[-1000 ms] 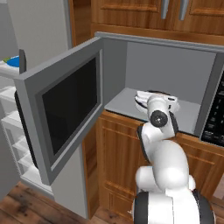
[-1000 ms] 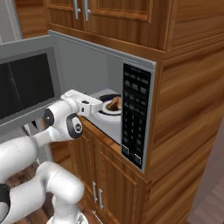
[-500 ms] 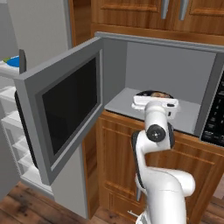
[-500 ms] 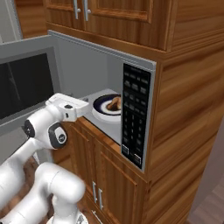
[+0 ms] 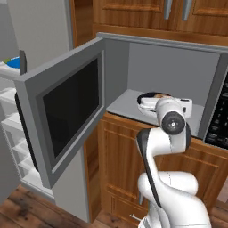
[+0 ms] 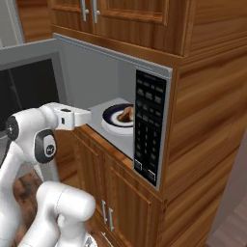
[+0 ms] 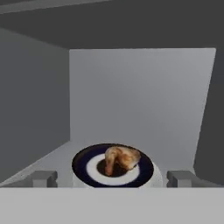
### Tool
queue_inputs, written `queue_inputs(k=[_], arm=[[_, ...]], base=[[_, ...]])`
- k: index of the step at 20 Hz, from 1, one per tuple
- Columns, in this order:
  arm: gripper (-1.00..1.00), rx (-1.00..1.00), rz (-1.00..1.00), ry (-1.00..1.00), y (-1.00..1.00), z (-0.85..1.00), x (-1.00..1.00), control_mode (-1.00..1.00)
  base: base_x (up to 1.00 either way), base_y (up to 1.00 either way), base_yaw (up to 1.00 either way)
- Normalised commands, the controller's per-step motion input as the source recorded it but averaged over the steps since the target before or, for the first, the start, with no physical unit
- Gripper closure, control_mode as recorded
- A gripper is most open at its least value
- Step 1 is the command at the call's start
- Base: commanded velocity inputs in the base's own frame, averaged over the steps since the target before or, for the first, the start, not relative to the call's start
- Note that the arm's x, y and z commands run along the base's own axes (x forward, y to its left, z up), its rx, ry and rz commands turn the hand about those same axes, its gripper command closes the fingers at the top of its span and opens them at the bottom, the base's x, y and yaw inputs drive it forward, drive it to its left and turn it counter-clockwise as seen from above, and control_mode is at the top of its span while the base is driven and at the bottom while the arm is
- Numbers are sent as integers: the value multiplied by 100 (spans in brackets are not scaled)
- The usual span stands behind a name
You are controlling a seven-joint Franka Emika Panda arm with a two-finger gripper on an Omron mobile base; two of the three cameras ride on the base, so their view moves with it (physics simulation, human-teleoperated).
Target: Transport the chicken drumstick from the fridge to the microwave and turn on the microwave.
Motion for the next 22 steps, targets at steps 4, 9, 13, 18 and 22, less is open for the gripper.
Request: queue_inputs(k=[4,9,13,18,22], arm=[[-100,2,-3,28,4,8,-45,-100],[-100,-15,-3,2,34,-27,-61,-100],[-100,-25,0,0,43,-35,-54,-100],[-100,-28,0,2,35,-1,-33,-100],[-100,-38,2,4,36,0,-26,-100]], base=[[0,0,0],[0,0,0],[0,0,0],[0,0,0],[0,0,0]])
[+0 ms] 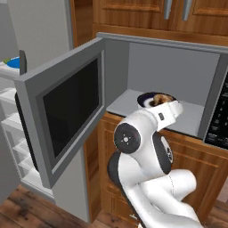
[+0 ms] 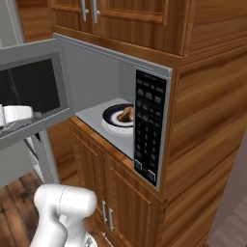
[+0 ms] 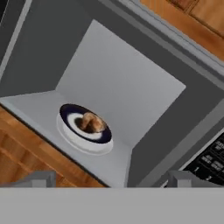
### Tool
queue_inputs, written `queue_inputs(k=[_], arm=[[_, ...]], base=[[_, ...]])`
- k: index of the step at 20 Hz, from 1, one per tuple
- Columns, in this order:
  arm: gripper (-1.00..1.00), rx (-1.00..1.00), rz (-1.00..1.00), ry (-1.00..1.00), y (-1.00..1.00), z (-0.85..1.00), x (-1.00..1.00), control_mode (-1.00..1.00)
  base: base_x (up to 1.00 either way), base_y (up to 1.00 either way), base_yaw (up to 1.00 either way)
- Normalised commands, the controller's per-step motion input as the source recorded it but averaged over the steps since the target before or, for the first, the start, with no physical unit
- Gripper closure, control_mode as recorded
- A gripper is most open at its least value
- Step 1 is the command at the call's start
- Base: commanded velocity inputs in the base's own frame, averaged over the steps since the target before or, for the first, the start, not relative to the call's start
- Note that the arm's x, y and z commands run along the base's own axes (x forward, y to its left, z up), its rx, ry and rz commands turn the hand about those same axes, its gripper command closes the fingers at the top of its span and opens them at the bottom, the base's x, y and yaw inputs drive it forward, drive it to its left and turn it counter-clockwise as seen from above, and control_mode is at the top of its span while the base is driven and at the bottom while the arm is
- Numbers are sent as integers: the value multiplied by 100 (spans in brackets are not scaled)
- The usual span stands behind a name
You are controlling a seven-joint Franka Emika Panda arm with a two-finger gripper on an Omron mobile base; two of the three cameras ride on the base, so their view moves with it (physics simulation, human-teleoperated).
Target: Transport the chicken drumstick from the fridge to the microwave and turn on the microwave.
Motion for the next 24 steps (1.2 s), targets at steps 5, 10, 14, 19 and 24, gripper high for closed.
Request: queue_inputs(k=[5,10,14,19,24], arm=[[-100,-39,2,0,28,-13,-39,-100],[-100,-31,0,0,11,-20,-52,-100],[-100,-21,0,0,6,-12,-66,-100],[-100,-13,0,0,0,-12,-82,-100],[-100,-12,0,-2,0,-17,-99,-100]], base=[[0,0,0],[0,0,0],[0,0,0],[0,0,0],[0,0,0]])
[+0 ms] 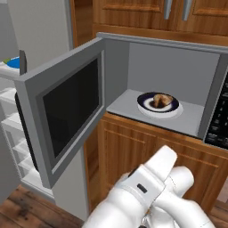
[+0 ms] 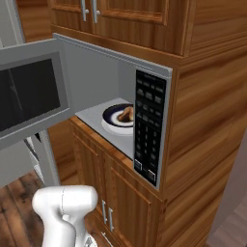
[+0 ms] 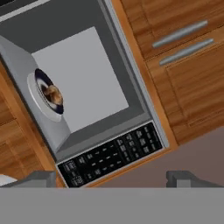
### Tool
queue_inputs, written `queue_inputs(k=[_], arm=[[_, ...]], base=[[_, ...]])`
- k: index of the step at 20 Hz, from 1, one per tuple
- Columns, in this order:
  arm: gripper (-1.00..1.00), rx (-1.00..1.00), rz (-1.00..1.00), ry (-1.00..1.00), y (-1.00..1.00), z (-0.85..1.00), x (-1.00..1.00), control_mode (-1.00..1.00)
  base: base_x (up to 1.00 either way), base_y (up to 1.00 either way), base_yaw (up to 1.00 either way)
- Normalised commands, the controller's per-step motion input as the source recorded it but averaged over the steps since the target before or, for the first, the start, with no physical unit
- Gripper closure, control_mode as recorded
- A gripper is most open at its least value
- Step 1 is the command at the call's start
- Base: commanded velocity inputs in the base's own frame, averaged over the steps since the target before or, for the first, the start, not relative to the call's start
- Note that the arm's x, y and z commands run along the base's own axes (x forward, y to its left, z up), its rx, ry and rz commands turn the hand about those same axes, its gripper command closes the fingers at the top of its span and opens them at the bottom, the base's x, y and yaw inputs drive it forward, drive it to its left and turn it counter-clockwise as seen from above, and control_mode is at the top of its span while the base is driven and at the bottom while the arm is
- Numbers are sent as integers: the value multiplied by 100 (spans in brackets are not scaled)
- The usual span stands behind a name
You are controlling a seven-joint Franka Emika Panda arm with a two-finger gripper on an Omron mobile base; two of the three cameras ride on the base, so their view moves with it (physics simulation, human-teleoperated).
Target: Transport the chicken drumstick from the fridge to the microwave and turn on the microwave.
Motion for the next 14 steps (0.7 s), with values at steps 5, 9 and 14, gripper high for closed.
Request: queue_inputs(k=[5,9,14], arm=[[-100,-13,0,-1,3,-24,-65,-100],[-100,-19,0,0,11,-27,-23,-100],[-100,-25,0,0,33,-19,0,-100]], base=[[0,0,0],[0,0,0],[0,0,0]])
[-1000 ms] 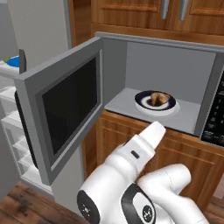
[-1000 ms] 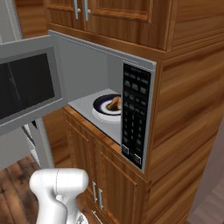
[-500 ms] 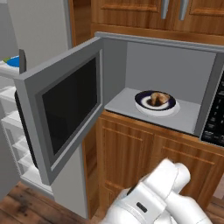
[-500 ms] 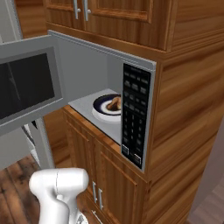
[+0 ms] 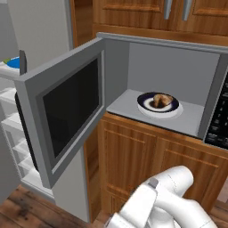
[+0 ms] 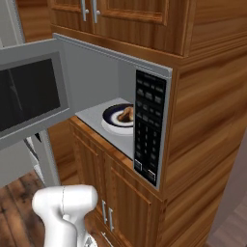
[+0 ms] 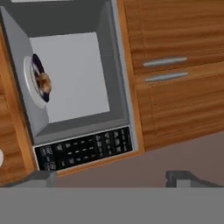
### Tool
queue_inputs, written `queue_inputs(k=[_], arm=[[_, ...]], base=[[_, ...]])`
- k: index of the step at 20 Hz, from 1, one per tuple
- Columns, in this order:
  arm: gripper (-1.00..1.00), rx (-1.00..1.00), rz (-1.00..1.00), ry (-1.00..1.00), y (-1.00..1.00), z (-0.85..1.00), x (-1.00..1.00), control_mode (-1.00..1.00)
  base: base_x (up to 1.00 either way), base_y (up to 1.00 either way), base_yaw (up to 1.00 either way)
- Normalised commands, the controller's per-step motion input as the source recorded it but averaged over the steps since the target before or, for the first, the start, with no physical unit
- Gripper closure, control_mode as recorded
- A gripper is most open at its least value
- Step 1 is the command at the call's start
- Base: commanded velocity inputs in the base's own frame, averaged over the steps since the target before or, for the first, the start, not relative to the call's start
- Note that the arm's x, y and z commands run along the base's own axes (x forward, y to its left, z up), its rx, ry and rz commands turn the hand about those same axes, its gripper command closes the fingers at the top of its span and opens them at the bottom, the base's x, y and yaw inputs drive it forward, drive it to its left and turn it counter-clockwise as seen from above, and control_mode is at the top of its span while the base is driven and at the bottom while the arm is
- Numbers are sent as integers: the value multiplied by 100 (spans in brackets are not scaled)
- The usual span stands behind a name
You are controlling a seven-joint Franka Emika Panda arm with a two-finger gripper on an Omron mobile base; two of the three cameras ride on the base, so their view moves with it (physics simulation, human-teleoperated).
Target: Transport the chicken drumstick from the fridge to the microwave and turn on the microwave.
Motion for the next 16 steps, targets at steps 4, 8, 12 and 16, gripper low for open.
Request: queue_inputs(k=[4,8,12,16], arm=[[-100,-31,0,0,44,-35,0,-100],[-100,-26,0,0,51,-34,0,-100],[-100,-22,0,0,53,-31,1,-100],[-100,-20,0,0,46,-31,13,-100]], base=[[0,0,0],[0,0,0],[0,0,0],[0,0,0]])
